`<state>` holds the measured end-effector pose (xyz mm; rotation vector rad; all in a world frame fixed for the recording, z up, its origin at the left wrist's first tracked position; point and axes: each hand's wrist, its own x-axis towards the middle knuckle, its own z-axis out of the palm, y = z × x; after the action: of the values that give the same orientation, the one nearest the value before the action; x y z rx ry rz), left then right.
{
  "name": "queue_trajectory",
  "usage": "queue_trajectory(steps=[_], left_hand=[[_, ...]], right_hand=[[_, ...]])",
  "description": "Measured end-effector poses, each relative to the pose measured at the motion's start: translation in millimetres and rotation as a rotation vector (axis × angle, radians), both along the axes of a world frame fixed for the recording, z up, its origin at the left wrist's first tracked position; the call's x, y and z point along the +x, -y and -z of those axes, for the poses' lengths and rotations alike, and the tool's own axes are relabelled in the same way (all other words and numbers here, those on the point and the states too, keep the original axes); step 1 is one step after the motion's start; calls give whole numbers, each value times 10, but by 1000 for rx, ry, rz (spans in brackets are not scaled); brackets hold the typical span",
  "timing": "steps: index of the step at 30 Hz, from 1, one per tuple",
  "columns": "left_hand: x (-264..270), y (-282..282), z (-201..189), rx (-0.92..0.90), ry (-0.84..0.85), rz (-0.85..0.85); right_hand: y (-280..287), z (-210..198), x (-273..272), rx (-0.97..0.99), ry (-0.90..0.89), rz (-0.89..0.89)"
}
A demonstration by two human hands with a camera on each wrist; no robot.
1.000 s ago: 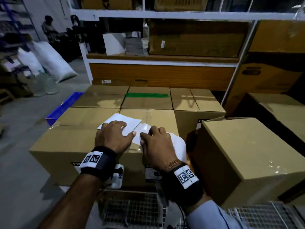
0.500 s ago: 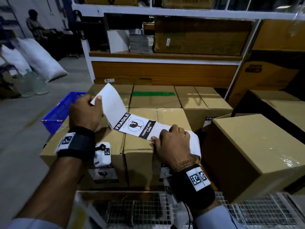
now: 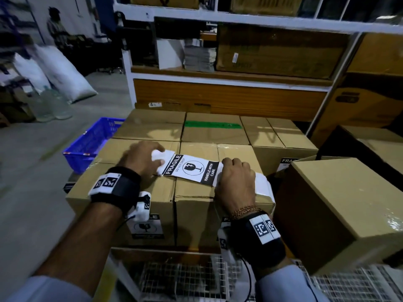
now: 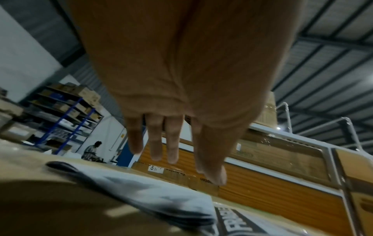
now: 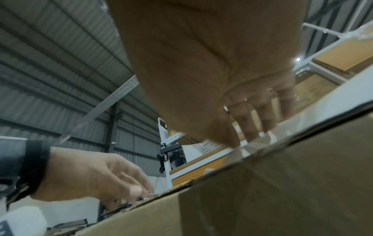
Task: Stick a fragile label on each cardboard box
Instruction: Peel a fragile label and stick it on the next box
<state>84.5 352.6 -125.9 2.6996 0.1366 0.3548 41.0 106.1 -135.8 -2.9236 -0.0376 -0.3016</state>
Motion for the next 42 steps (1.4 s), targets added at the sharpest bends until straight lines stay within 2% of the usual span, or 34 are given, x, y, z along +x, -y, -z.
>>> queue_trajectory(steps=[4,8,11,16,23,33,42], left_hand=[[17,109,-20,-4,-125,140],[15,169,-90,64,-270,186],[-20,186,-121,55,-252,191],[15,148,-109,49,-325,165],[32,124,-77,160,-292,182],[42,121,-101,190,-315,188],[-2,147,-118,193,-317,179]], right_hand=[[-37,36,128,282,22,-13],[-90,89,230,301,-49,65],[-119,133,311,298,-64,138],[-163,155,392,443,-34,220],[-243,171,449,519,89,194],[-205,117,417,728,18,196],[-178,-20,369,793,-93,74]])
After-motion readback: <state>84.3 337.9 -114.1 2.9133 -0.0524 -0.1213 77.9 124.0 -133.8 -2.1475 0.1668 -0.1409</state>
